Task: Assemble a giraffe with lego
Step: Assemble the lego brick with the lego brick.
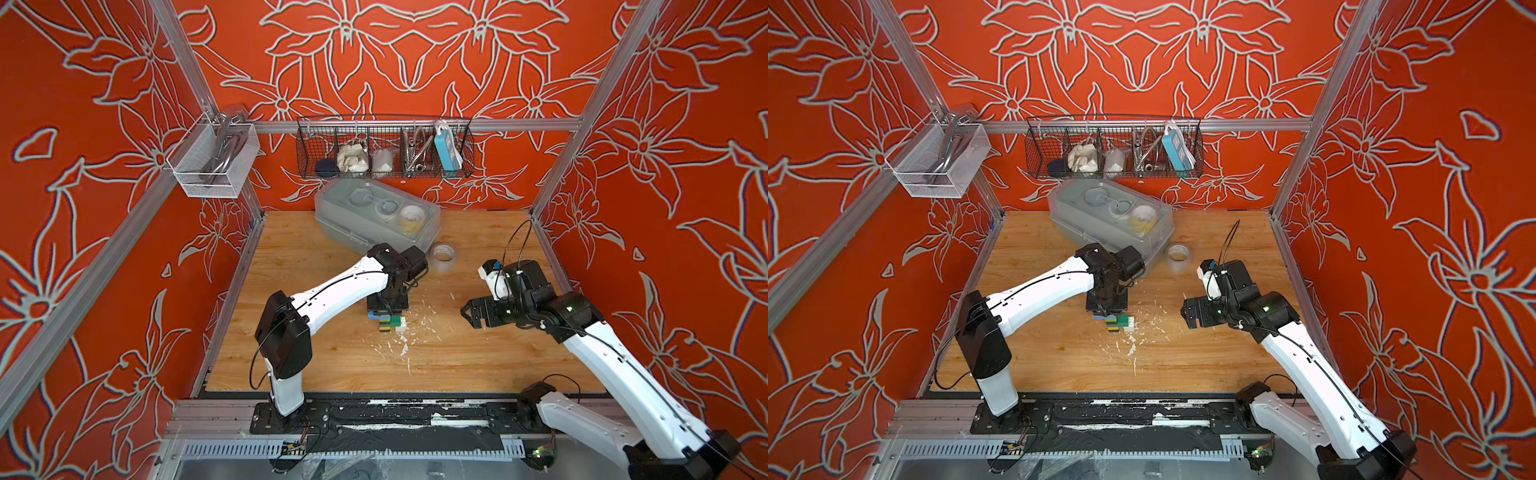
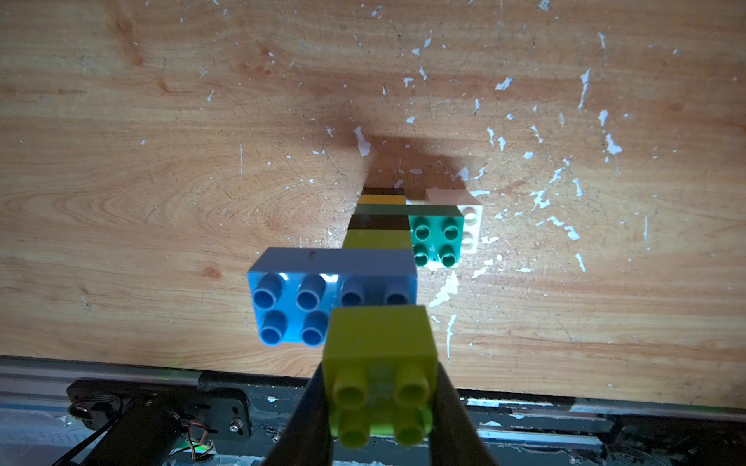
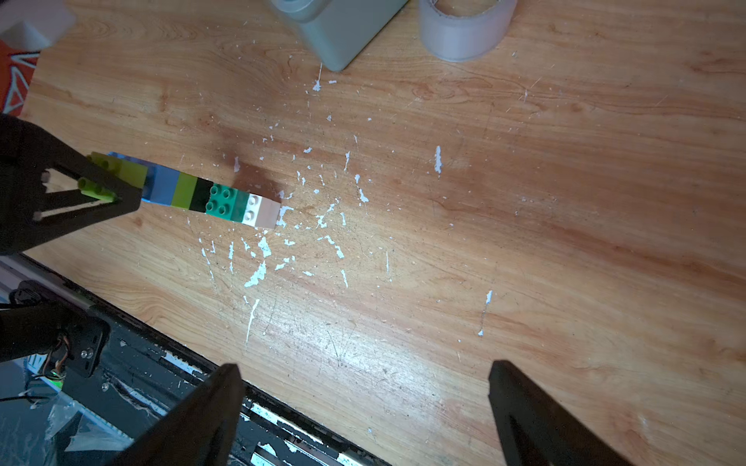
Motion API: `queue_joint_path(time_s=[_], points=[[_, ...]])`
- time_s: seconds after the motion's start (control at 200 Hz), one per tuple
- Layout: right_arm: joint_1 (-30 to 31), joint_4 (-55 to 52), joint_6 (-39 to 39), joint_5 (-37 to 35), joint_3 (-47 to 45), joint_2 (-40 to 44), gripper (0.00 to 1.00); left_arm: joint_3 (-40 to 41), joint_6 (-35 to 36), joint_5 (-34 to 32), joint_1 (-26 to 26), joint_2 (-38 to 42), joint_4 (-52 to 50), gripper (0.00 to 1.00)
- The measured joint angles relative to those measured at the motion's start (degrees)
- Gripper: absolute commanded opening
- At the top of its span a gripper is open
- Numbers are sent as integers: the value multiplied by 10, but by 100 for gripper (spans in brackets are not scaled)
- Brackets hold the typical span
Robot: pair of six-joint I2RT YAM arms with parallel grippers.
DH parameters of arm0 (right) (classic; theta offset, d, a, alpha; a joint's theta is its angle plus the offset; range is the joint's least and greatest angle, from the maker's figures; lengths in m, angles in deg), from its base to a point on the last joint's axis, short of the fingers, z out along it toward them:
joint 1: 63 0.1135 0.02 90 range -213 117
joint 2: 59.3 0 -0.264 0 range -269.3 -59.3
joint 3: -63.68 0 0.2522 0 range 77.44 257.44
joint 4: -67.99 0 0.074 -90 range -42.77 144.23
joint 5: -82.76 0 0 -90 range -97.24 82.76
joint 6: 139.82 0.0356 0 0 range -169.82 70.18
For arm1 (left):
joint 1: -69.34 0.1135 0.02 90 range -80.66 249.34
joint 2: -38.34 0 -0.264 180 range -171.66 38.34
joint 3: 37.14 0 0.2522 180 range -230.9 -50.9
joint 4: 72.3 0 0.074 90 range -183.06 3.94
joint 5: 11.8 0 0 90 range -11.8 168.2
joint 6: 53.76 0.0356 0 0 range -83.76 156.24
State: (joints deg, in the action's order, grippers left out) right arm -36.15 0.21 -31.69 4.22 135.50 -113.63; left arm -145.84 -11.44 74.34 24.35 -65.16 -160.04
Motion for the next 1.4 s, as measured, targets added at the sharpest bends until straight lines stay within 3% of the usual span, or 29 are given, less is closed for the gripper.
queue_joint_path(time_s=[1.401], points=[[-19, 0, -7, 2, -1, 16, 100, 35, -4, 14, 14, 10, 35, 6]])
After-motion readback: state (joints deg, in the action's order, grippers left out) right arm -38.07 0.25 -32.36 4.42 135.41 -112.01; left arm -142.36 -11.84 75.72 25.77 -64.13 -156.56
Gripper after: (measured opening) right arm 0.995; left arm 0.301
